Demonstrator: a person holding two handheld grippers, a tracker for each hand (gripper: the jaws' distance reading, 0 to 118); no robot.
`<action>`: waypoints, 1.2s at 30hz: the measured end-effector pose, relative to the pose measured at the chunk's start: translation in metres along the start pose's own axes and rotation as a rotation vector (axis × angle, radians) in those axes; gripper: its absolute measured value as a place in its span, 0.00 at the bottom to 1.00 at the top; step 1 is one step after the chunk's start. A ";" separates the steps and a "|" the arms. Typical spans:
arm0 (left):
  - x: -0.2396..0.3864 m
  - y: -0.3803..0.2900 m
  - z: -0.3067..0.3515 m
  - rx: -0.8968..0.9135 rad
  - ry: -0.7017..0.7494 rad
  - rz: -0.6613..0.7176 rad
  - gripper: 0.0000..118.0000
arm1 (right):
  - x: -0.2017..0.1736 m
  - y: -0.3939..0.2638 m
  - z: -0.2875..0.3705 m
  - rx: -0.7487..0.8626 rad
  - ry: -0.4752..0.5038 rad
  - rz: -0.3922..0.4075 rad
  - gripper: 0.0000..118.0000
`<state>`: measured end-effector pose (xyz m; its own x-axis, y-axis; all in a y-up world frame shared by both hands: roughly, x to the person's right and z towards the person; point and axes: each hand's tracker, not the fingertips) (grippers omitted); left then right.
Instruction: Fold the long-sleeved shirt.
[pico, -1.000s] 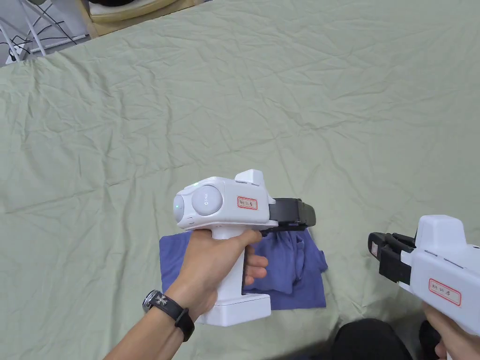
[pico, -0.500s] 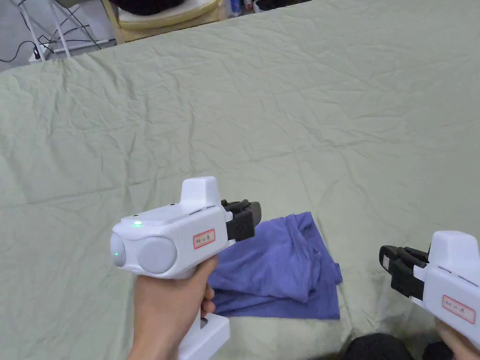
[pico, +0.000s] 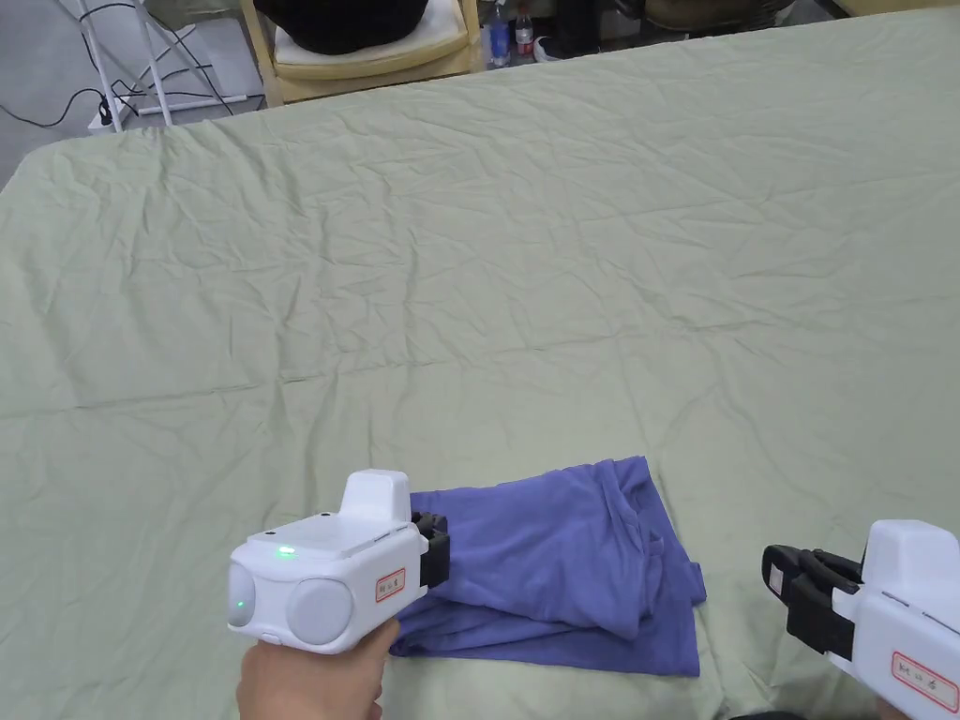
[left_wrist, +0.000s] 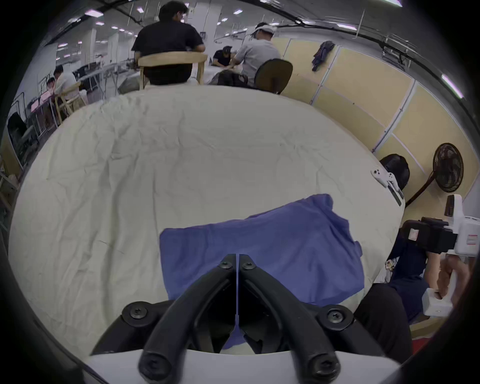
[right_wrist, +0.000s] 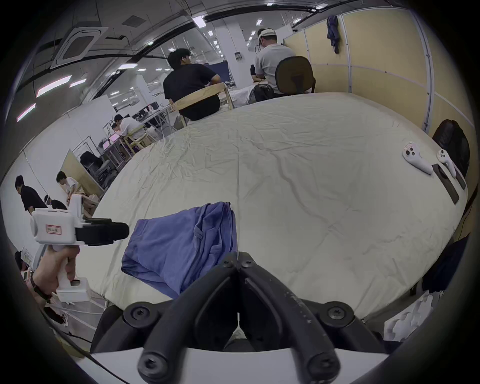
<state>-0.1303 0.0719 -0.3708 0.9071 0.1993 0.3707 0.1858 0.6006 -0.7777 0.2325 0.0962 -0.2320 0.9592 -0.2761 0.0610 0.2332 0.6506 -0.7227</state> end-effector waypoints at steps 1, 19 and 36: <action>0.002 0.001 -0.008 -0.013 -0.010 -0.004 0.01 | 0.001 -0.001 0.000 -0.003 -0.002 -0.005 0.00; 0.108 0.019 -0.072 -0.101 -0.153 -0.160 0.01 | 0.027 -0.005 -0.007 -0.030 -0.011 -0.054 0.00; 0.169 0.029 -0.094 -0.134 -0.288 -0.186 0.01 | 0.031 -0.005 0.001 -0.014 -0.008 -0.067 0.00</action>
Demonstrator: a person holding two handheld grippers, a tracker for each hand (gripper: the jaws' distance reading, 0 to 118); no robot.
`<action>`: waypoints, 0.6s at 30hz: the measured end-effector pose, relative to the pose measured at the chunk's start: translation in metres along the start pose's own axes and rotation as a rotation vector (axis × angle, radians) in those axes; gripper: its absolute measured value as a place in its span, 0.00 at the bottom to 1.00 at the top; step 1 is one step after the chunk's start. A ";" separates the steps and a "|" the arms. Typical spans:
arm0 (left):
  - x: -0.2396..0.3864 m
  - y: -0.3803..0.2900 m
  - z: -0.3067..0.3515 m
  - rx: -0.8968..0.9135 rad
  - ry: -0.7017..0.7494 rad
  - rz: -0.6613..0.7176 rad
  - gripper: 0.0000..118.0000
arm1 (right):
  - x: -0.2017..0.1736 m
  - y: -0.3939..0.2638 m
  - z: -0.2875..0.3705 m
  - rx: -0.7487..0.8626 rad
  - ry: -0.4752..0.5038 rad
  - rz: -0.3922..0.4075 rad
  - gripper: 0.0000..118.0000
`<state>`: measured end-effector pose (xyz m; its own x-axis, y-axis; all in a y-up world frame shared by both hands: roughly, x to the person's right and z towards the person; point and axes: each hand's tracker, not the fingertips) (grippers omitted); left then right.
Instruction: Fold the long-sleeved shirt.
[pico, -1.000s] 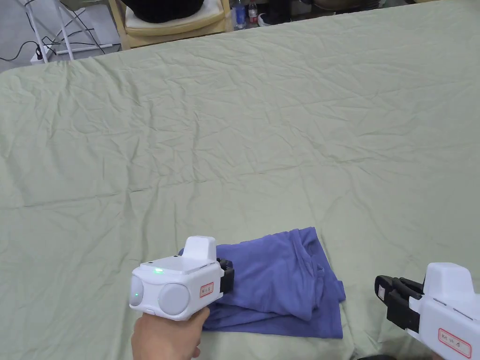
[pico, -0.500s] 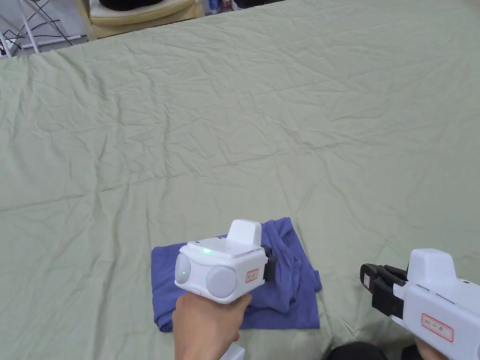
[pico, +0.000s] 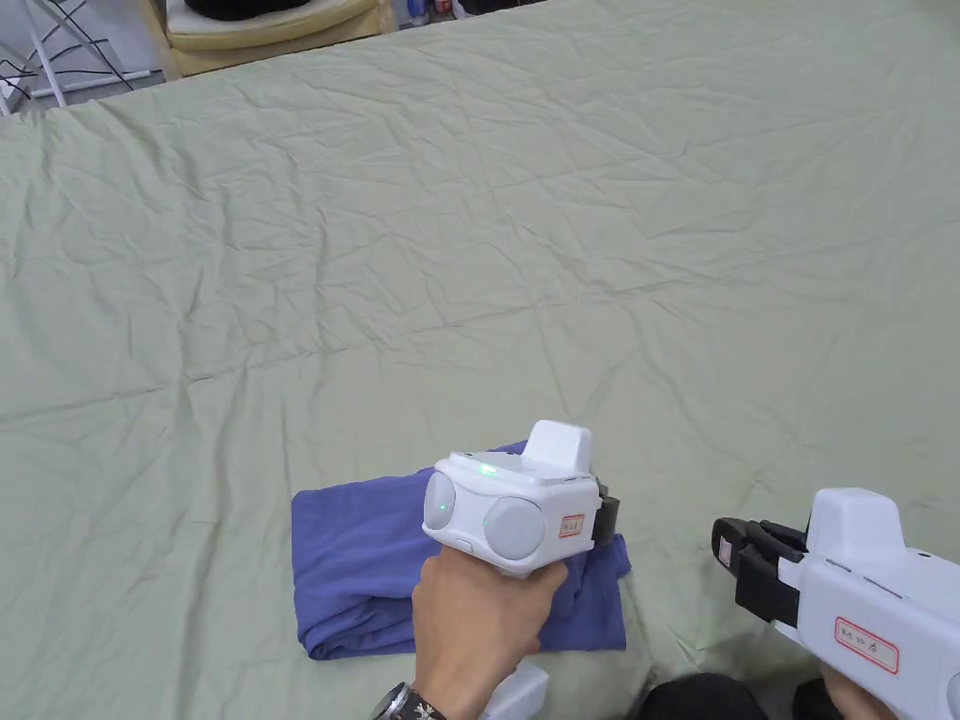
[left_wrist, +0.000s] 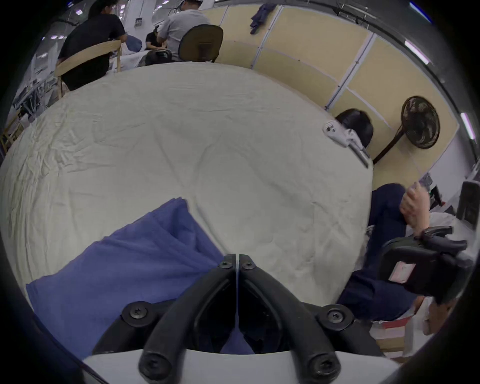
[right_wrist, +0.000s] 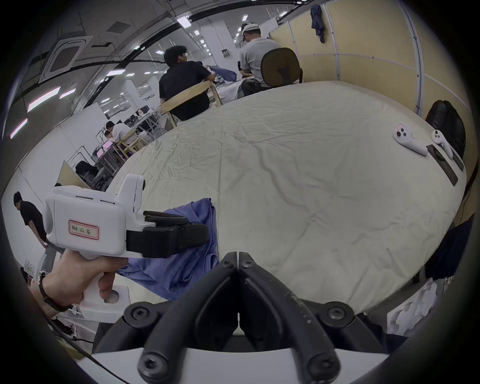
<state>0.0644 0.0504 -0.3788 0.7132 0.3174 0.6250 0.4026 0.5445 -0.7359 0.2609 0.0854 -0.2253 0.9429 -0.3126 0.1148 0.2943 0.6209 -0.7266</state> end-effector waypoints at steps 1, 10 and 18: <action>0.002 0.001 0.007 0.008 -0.015 0.009 0.01 | -0.003 0.001 0.001 0.003 0.001 0.005 0.00; -0.024 -0.014 0.114 0.196 0.106 0.062 0.01 | -0.054 0.019 0.022 0.094 0.049 0.114 0.00; -0.083 -0.074 0.216 0.303 0.333 0.198 0.01 | -0.109 0.030 0.033 0.161 0.079 0.228 0.00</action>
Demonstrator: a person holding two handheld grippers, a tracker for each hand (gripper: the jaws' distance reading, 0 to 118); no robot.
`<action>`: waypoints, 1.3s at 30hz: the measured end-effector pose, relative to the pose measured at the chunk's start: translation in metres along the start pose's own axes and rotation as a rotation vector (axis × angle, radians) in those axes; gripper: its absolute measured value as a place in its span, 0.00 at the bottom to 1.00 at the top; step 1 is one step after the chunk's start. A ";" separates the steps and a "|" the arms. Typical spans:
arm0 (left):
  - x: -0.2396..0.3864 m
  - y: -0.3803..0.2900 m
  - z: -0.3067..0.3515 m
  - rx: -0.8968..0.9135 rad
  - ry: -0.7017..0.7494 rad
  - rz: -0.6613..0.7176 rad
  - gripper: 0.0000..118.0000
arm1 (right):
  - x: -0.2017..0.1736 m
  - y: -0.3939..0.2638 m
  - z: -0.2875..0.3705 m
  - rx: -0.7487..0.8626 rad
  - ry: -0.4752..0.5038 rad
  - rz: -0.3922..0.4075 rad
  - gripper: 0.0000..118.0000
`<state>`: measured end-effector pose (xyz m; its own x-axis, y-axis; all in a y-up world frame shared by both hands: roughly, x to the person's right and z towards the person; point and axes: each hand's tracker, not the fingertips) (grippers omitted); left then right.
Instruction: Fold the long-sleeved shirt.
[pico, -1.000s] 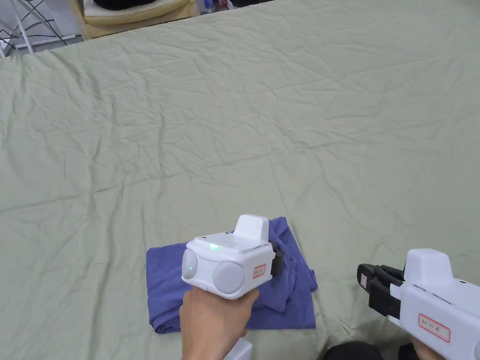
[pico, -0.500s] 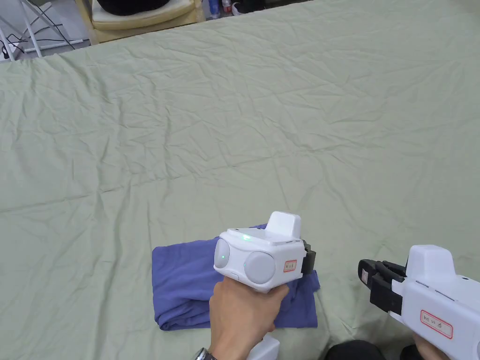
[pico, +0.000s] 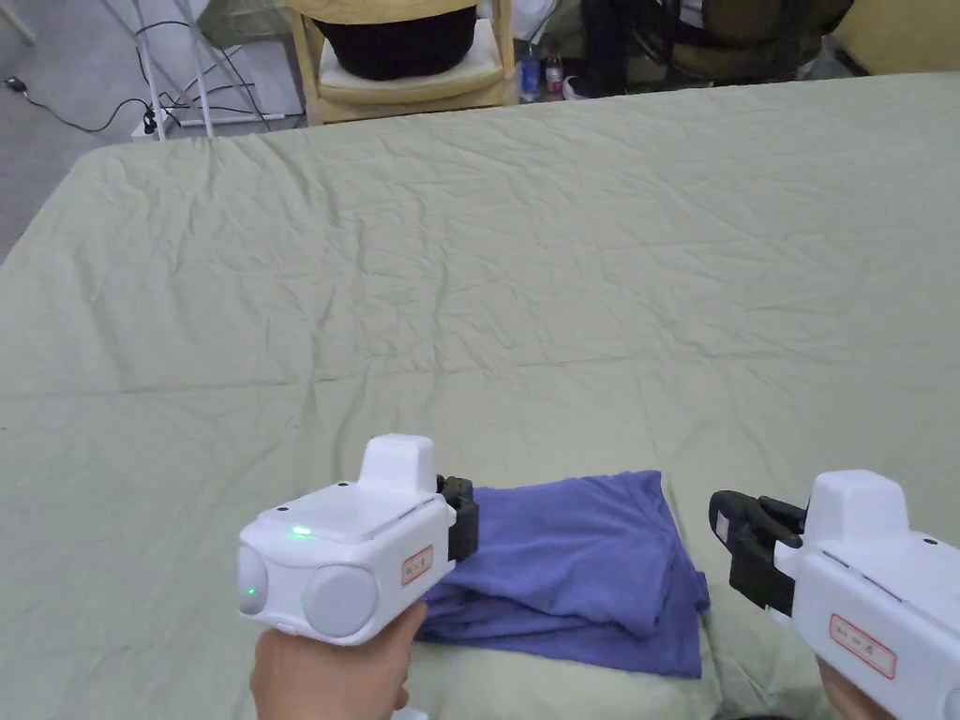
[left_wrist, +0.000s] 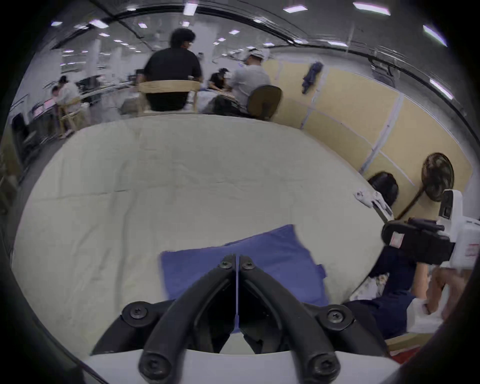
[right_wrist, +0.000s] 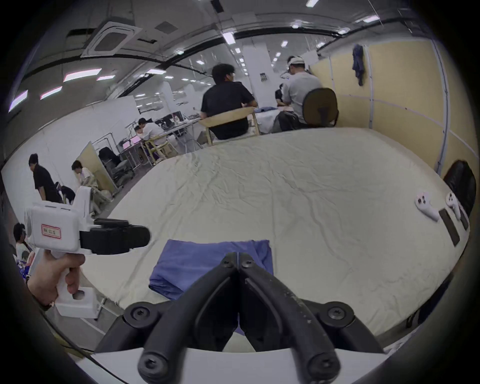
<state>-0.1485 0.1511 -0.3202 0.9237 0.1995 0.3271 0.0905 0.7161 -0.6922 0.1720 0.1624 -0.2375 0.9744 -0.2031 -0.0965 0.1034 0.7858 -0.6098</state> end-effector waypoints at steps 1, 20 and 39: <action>-0.011 -0.006 0.010 0.006 0.034 0.019 0.01 | -0.005 0.001 0.000 0.004 -0.001 0.014 0.00; -0.080 -0.038 0.045 0.003 0.110 0.141 0.01 | -0.027 0.030 -0.028 -0.179 0.026 0.060 0.00; -0.098 -0.039 -0.012 -0.139 0.038 0.194 0.01 | 0.007 0.001 -0.209 -0.709 0.048 0.256 0.00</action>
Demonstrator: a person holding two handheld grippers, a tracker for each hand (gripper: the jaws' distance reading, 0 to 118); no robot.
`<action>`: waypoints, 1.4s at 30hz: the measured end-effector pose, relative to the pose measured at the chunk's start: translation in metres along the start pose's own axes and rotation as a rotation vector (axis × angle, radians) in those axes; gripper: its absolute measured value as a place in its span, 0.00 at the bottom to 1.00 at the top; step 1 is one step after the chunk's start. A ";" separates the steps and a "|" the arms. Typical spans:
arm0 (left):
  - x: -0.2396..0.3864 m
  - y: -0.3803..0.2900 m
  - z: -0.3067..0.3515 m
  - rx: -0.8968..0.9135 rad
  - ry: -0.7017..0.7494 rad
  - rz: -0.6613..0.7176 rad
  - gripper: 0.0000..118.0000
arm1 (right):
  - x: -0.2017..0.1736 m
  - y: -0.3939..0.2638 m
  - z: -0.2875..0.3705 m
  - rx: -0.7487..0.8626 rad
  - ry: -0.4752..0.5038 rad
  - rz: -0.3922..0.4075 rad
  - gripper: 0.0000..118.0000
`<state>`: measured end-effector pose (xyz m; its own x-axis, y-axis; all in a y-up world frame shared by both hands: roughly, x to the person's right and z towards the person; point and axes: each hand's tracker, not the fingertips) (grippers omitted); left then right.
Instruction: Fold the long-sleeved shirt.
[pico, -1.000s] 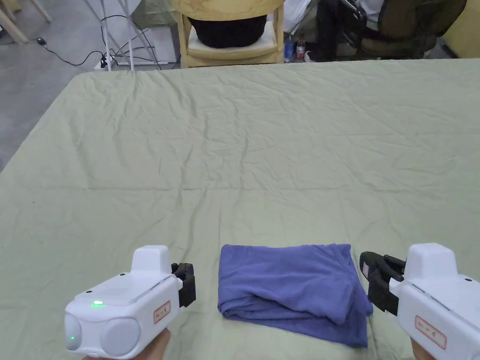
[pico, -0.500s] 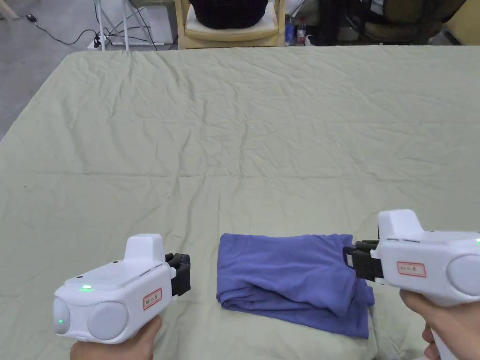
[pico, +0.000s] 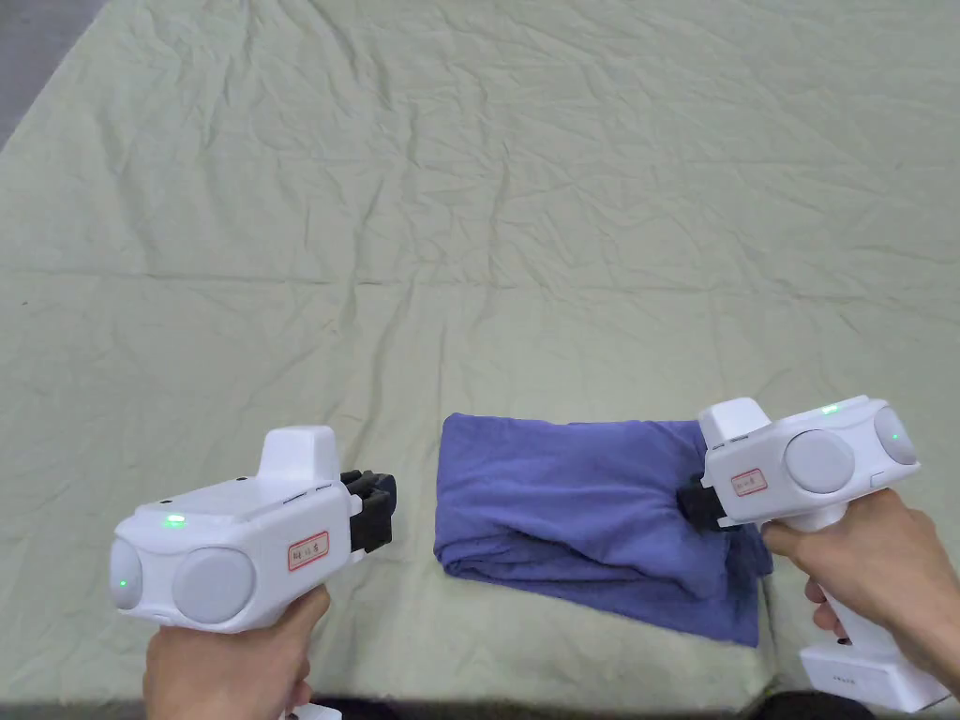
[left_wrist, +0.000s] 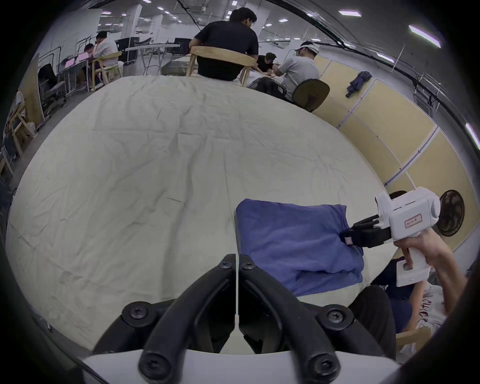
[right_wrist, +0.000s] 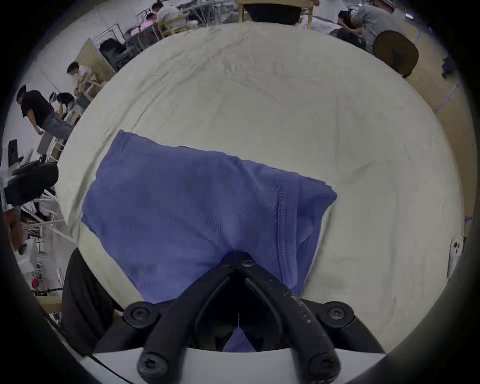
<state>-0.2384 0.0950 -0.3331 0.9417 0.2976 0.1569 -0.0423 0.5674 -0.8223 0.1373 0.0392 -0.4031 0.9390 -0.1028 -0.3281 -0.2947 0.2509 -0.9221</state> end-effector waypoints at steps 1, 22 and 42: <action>-0.001 0.001 -0.002 -0.001 -0.003 0.000 0.01 | 0.001 0.000 0.001 0.002 0.006 -0.004 0.00; -0.090 0.020 -0.126 -0.227 -0.580 0.393 0.84 | 0.009 -0.011 0.000 0.044 0.053 -0.026 0.00; -0.026 0.023 -0.169 -0.305 -0.596 0.232 0.15 | 0.011 -0.013 -0.003 0.066 0.069 -0.045 0.00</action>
<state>-0.2071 -0.0293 -0.4487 0.5730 0.8037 0.1602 -0.0425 0.2243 -0.9736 0.1510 0.0314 -0.3952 0.9360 -0.1809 -0.3018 -0.2376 0.3076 -0.9214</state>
